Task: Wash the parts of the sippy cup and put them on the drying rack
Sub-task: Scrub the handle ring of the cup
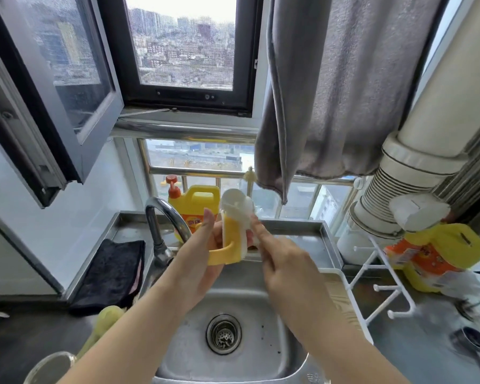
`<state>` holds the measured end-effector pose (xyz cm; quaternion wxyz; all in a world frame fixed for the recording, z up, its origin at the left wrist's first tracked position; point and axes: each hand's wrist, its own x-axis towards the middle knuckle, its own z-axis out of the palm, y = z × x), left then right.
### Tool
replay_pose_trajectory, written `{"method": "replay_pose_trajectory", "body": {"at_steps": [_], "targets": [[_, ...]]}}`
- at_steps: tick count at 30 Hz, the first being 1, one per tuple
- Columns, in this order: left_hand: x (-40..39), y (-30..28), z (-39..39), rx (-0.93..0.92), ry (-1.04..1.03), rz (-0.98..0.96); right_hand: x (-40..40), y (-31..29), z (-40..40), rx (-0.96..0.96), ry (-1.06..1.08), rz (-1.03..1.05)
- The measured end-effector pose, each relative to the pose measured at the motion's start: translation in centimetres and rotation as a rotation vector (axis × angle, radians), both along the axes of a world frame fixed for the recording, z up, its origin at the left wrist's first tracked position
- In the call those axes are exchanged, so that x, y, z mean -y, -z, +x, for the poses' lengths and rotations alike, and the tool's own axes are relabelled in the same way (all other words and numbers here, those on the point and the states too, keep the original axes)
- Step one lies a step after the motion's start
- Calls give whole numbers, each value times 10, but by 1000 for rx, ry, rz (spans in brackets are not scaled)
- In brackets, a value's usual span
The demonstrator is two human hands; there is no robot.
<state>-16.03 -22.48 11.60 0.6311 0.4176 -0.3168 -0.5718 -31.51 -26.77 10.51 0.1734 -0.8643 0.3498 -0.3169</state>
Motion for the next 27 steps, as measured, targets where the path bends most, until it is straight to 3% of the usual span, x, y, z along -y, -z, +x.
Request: {"method": "replay_pose_trajectory", "body": {"at_steps": [5, 9, 12, 16, 20, 27], "targets": [[0, -6, 10, -37, -85, 10, -40, 16, -11, -96, -70, 42], [-1, -3, -11, -106, -114, 100, -5, 9, 6, 49, -26, -12], [5, -11, -5, -174, -180, 69, -9, 7, 12, 26, -32, -10], [3, -7, 3, -99, -221, 139, -34, 19, -8, -94, -43, -24], [2, -6, -9, -106, -162, 156, 0, 10, 5, -6, 2, -81], [4, -10, 6, -86, -208, 145, -31, 18, -12, -73, -20, -45]]}}
